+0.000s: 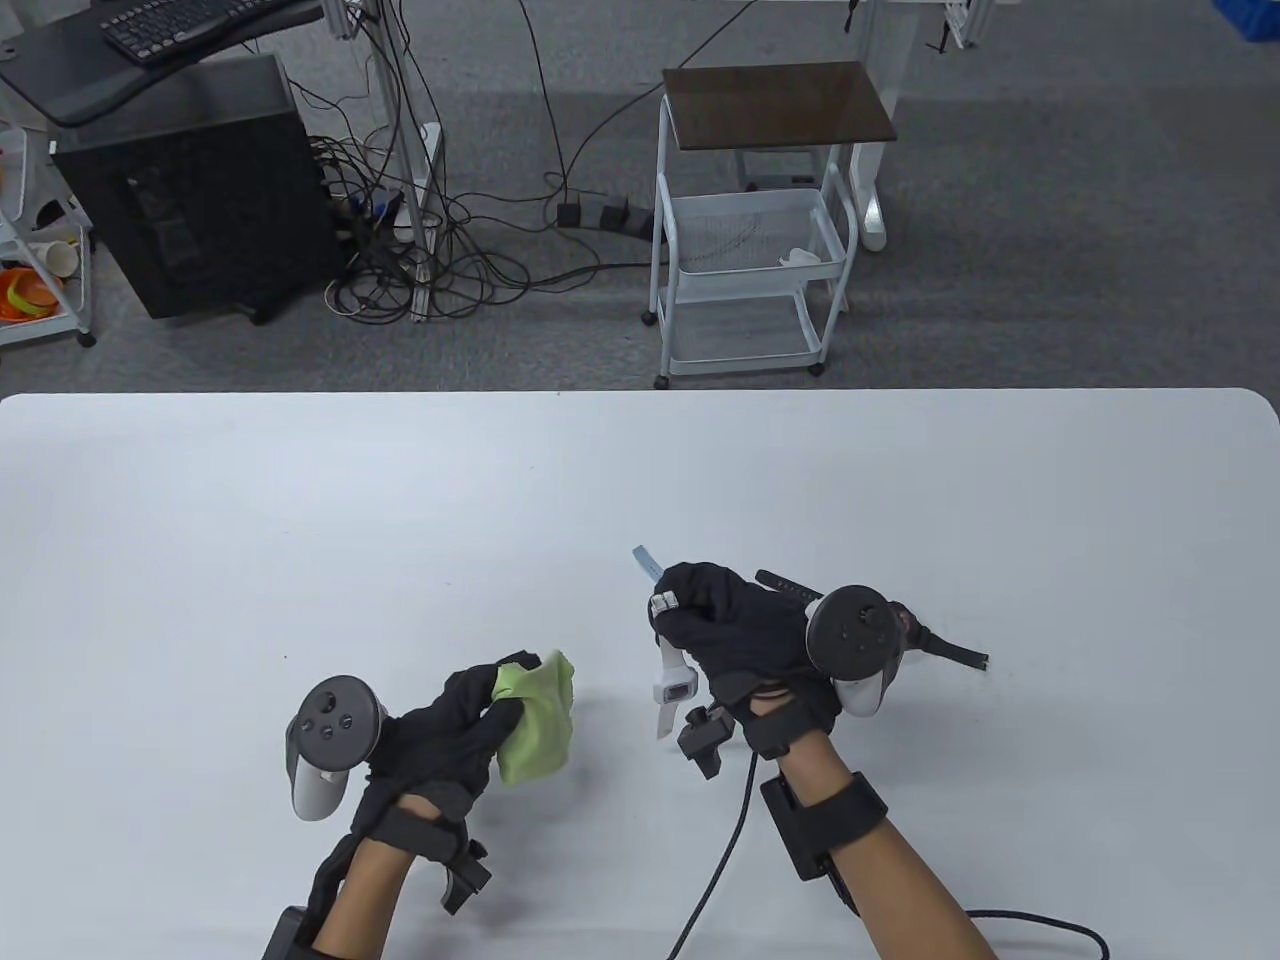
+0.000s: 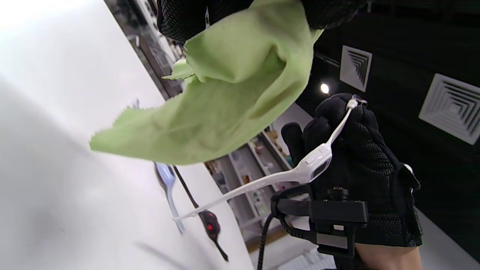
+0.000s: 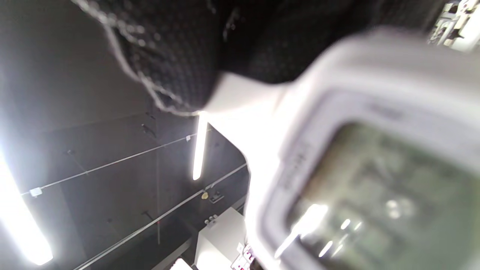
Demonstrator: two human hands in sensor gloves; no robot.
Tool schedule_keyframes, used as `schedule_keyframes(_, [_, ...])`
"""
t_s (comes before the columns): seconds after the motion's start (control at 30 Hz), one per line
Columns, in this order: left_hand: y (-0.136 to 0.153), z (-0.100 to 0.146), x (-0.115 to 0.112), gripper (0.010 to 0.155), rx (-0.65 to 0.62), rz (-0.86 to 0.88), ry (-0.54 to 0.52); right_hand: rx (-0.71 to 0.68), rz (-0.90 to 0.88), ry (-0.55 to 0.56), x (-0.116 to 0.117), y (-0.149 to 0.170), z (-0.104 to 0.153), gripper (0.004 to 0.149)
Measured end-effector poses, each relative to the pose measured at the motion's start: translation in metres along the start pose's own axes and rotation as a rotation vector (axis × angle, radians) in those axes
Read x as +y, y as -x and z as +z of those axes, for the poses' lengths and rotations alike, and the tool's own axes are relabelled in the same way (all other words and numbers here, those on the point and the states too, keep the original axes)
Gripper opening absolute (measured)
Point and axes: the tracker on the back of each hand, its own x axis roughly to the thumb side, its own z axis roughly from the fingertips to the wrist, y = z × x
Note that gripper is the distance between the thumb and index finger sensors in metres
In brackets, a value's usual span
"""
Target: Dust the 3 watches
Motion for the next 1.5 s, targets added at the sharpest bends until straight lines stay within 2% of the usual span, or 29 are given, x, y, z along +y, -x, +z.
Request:
schedule_keyframes(0.37, [-0.019, -0.032, -0.013, 0.046, -0.025, 0.079, 0.097, -0.044, -0.099, -0.053, 0.002, -0.027, 0.009, 0.047])
schedule_keyframes(0.6, [-0.016, -0.049, -0.039, 0.046, -0.064, 0.143, 0.245, -0.048, -0.160, -0.071, 0.000, -0.035, 0.008, 0.047])
schedule_keyframes(0.7, [-0.009, -0.050, -0.053, 0.046, -0.075, 0.208, 0.324, -0.050, -0.161, -0.052, -0.003, -0.034, 0.008, 0.047])
schedule_keyframes(0.93, [0.004, -0.040, -0.078, 0.047, -0.089, 0.349, 0.387, -0.035, -0.126, -0.022, -0.007, -0.026, 0.007, 0.047])
schedule_keyframes(1.23, [0.008, -0.034, -0.087, 0.060, -0.105, 0.615, 0.448, -0.030, -0.088, 0.017, -0.011, -0.021, 0.008, 0.047])
schedule_keyframes(1.5, [0.006, -0.034, -0.091, 0.058, -0.098, 0.413, 0.365, -0.015, -0.118, 0.032, -0.007, -0.020, 0.010, 0.046])
